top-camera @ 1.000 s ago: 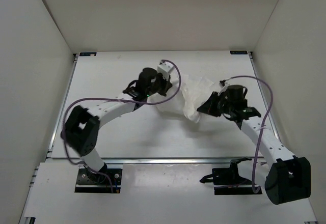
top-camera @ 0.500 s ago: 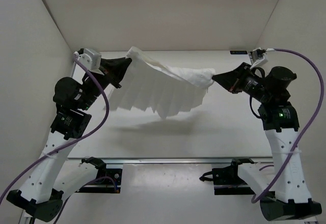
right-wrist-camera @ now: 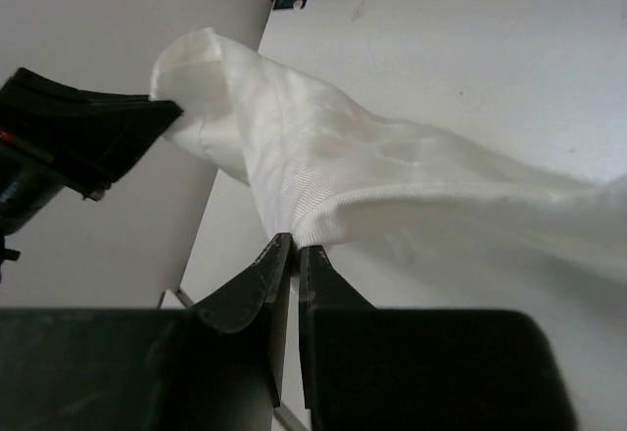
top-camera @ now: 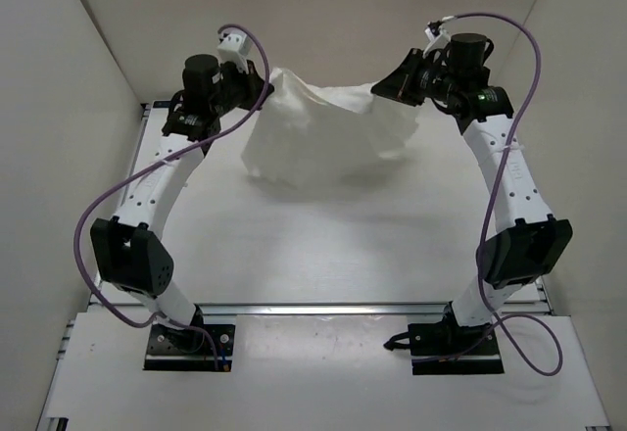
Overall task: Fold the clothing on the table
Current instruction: Flatten the skirt out, then fold the skirt
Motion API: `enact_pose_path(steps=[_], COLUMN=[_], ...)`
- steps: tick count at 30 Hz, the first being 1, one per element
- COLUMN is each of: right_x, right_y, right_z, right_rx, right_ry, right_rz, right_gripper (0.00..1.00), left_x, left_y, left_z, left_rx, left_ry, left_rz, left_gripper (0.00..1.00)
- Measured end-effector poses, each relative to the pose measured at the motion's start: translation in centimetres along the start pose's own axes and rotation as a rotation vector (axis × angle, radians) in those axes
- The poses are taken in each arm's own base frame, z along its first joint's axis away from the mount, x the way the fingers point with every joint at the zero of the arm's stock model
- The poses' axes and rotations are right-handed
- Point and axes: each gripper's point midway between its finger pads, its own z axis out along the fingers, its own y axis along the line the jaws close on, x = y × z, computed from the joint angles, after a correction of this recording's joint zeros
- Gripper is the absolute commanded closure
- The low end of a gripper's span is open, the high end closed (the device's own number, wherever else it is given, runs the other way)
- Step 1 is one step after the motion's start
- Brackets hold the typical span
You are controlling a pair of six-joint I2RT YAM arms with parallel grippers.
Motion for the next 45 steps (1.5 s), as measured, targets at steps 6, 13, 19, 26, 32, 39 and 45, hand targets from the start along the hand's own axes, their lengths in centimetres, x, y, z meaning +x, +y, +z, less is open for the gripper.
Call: enact_pose_path(steps=[6, 13, 19, 26, 32, 39, 45], right_x=[2.5, 19.8, 33.0, 32.2, 33.5, 34.5, 35.9], right_y=[-2.3, -13.2, -14.9, -16.1, -17.7, -18.2, -17.9], right_z=[-3.0, -1.1, -5.2, -7.3, -7.8, -7.2, -6.6], right_rx=[0.037, 0.244, 0.363, 0.379, 0.431, 0.438, 0.431], right_ry=[-0.04, 0.242, 0.471, 0.334, 0.347, 0.372, 0.417], right_rz=[-0.015, 0.215, 0.251, 0.211, 0.227, 0.212, 0.196], right_gripper=[1.0, 0.89, 0.57, 0.49, 0.49, 0.52, 0.69], left_x=[-2.7, 14.5, 30.2, 28.8, 33.1, 36.1, 37.1], left_y=[-3.5, -3.5, -1.1, -2.2, -3.6, -5.0, -6.6], left_z=[-4.5, -7.4, -16.1, -17.4, -17.7, -17.8, -16.2], left_rx=[0.039, -0.038, -0.258, -0.267, -0.274, -0.272, -0.238], left_ry=[-0.129, 0.136, 0.426, 0.339, 0.452, 0.507, 0.533], left_rz=[0.063, -0.122, -0.437, -0.518, -0.589, -0.658, -0.704], left_gripper=[1.0, 0.44, 0.4, 0.34, 0.33, 0.37, 0.5])
